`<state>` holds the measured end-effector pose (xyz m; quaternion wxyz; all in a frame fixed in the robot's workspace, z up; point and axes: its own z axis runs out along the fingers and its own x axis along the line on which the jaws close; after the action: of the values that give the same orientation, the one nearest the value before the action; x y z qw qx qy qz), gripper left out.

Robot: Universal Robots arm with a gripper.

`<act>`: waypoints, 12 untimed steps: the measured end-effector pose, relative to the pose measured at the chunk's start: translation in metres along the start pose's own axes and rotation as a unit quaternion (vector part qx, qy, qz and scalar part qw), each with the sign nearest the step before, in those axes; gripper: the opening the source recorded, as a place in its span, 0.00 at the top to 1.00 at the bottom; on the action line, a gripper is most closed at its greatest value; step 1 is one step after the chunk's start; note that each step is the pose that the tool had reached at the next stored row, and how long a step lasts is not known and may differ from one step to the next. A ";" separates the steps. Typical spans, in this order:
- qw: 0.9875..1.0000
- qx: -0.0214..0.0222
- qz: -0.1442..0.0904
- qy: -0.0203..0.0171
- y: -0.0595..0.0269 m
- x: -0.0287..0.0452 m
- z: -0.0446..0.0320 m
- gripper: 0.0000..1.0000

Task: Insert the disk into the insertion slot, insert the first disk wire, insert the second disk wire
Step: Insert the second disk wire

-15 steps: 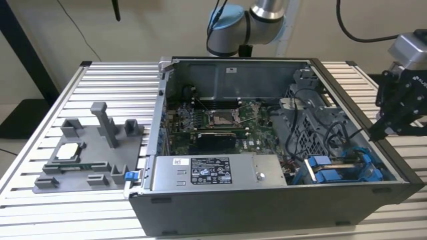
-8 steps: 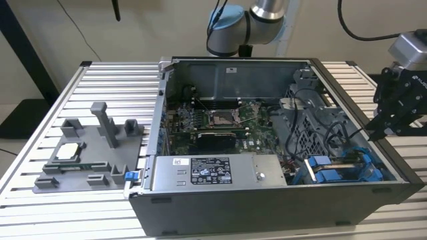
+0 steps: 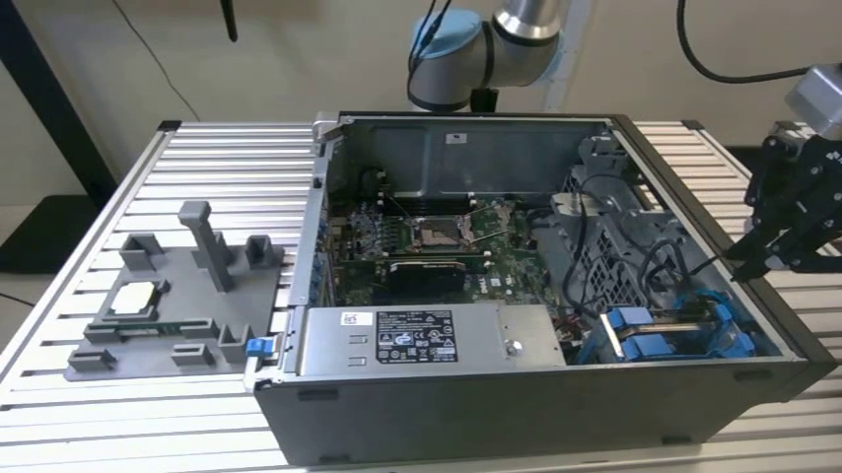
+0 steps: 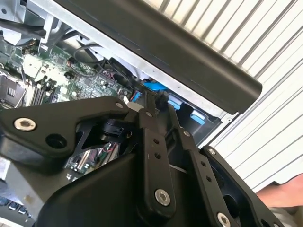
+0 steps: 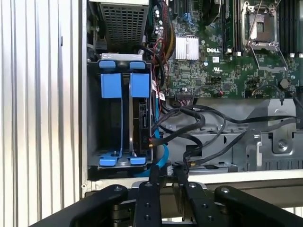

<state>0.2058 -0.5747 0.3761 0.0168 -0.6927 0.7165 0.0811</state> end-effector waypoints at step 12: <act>1.000 -0.005 0.016 -0.021 -0.0037 0.0040 0.0029 0.00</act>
<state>0.2091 -0.5783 0.3723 0.0270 -0.6794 0.7265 0.0995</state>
